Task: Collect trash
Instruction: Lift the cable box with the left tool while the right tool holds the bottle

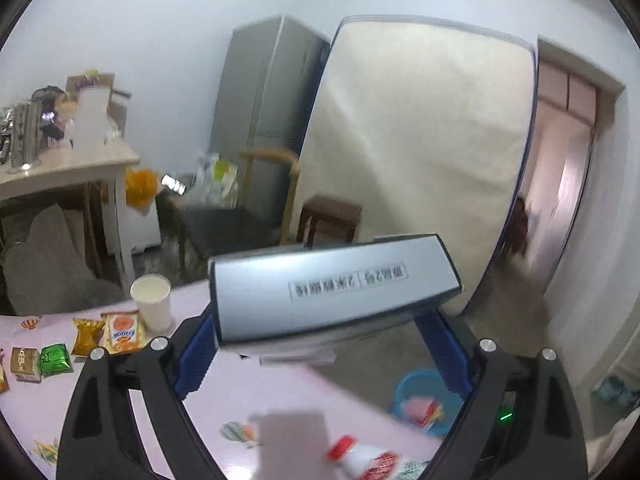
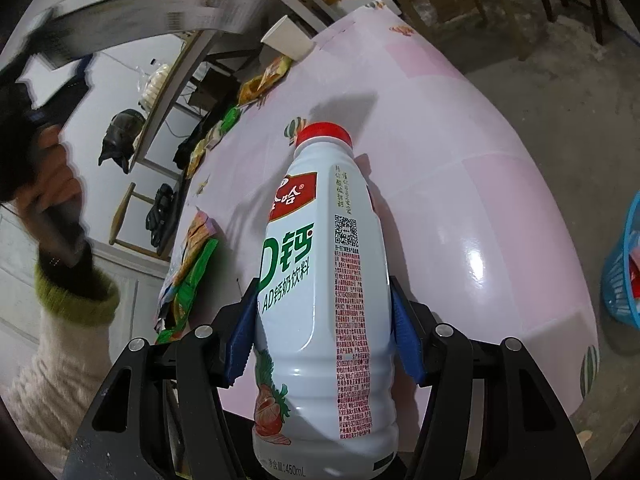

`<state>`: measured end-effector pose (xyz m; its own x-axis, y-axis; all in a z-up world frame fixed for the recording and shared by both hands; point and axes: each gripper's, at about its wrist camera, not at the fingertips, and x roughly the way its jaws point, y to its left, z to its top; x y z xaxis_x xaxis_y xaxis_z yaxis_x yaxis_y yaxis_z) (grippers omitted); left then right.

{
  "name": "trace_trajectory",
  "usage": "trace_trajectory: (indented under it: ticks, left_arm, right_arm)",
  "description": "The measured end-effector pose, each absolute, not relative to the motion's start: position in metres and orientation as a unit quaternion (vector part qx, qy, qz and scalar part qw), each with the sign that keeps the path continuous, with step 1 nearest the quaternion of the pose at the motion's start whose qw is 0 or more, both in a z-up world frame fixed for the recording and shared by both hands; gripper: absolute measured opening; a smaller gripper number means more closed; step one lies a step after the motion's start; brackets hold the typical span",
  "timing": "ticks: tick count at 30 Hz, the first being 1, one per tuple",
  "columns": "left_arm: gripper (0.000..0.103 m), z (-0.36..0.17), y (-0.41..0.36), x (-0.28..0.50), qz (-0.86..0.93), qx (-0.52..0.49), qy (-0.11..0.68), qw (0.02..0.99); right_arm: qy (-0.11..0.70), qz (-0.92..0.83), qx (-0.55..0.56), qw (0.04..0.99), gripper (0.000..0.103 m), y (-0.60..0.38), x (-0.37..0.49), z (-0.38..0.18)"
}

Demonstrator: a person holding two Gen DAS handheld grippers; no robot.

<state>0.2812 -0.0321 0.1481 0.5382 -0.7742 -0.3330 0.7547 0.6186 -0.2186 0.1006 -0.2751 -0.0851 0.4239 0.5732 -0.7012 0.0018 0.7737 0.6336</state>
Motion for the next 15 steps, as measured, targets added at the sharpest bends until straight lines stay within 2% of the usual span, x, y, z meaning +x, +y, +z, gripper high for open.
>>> trace_trajectory:
  ticks: [5,8,12,15]
  left_arm:
    - [0.089,0.187,-0.012,0.23,-0.44,-0.064,0.218,0.869]
    - [0.089,0.193,0.0,0.21,-0.469,-0.12,0.294,0.824]
    - [0.089,0.164,0.007,0.201,-0.44,-0.184,0.373,0.795]
    - [0.089,0.113,0.001,0.206,-0.375,-0.187,0.409,0.811]
  right_arm:
    - [0.501,0.159,0.281,0.803,0.057,-0.279,0.09,-0.082]
    - [0.498,0.152,0.281,0.807,0.057,-0.284,0.083,-0.082]
    - [0.495,0.147,0.287,0.807,0.057,-0.287,0.079,-0.084]
    - [0.492,0.144,0.291,0.807,0.057,-0.286,0.08,-0.084]
